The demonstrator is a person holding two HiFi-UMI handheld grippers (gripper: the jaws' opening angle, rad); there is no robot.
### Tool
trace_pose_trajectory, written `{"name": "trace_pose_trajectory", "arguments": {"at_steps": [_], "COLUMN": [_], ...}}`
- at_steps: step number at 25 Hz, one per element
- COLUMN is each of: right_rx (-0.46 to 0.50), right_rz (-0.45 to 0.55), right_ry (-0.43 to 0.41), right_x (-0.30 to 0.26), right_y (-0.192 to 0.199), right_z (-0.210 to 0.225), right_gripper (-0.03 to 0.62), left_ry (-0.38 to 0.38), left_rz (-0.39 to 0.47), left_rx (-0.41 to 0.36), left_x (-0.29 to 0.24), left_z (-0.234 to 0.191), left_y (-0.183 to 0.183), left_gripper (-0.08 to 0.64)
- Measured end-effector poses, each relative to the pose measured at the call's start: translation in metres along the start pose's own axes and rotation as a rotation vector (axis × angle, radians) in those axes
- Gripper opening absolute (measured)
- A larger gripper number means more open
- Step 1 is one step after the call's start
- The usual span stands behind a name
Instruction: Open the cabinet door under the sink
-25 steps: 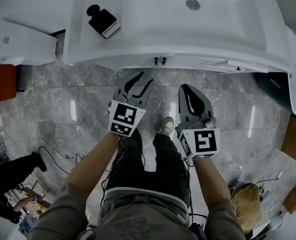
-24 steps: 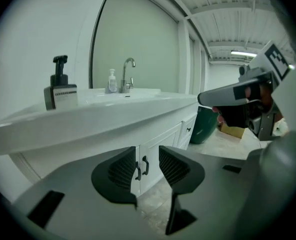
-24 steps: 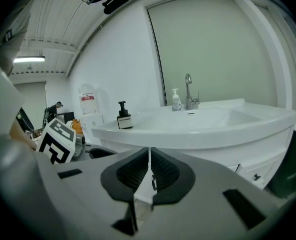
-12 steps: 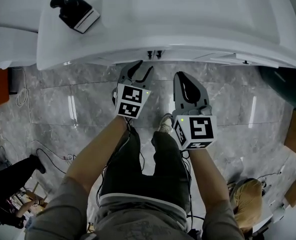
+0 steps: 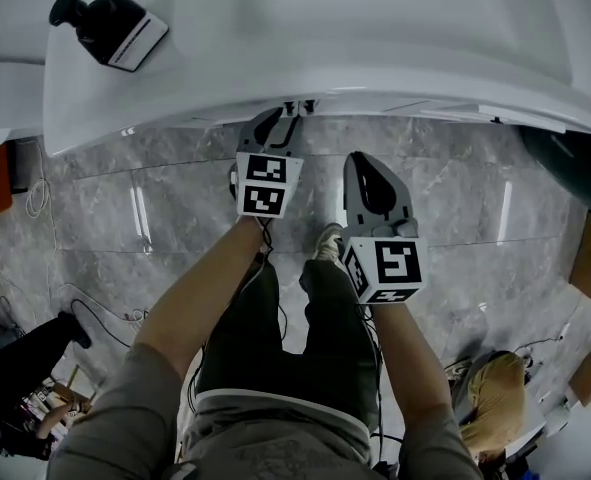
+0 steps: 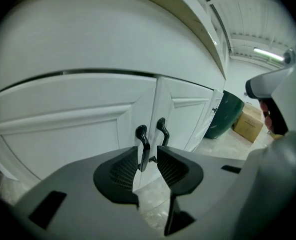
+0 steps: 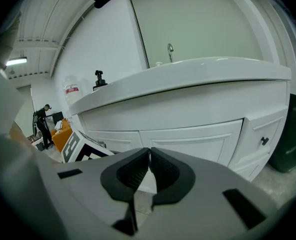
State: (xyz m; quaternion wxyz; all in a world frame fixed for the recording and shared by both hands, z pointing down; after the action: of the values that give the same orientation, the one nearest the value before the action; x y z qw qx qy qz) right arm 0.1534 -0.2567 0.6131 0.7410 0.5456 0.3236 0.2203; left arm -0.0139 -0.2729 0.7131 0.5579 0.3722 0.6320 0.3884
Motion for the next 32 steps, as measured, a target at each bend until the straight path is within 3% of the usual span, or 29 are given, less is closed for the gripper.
{"name": "trace_pose_trajectory", "arguments": {"at_steps": [8,11,21,27,32], "right_rx": [-0.017,-0.025,-0.031,-0.015,0.014], "right_rz": [-0.034,-0.044,-0.096,-0.149,-0.195], "right_ry": [0.009,0.016,0.014,-0.007,-0.041], "right_x": [0.004,0.008,0.029,0.044,0.054], "right_y": [0.011,0.012,0.023,0.037,0.051], "right_z": [0.005,0.005,-0.008,-0.025,-0.044], "right_gripper": [0.035,0.035,0.035,0.035,0.035], "left_ry": [-0.062,-0.053,0.061,0.165,0.247], "left_rz": [0.016,0.01,0.047,0.104,0.117], "left_rx": [0.041,-0.004,-0.134,-0.144,-0.209], "left_x": [-0.013,-0.01,0.021,0.063,0.088], "left_z": [0.0,0.001,0.011,0.017,0.019], "left_y": [0.001,0.002,0.017,0.04,0.052], "left_gripper": [0.061,0.054,0.048,0.048,0.048]}}
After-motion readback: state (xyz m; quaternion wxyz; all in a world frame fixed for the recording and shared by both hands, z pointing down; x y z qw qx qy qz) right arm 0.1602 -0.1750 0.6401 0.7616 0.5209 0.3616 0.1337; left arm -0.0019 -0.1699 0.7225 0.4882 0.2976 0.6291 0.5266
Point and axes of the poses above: the fingertips, and each gripper's own axes: x backward along the fingers, z to its right, y out of its underside, the point moved 7 cm from there along x, backward along the fingers, and after that the axes turned 13 degrees about z, right-handed, at the moved point
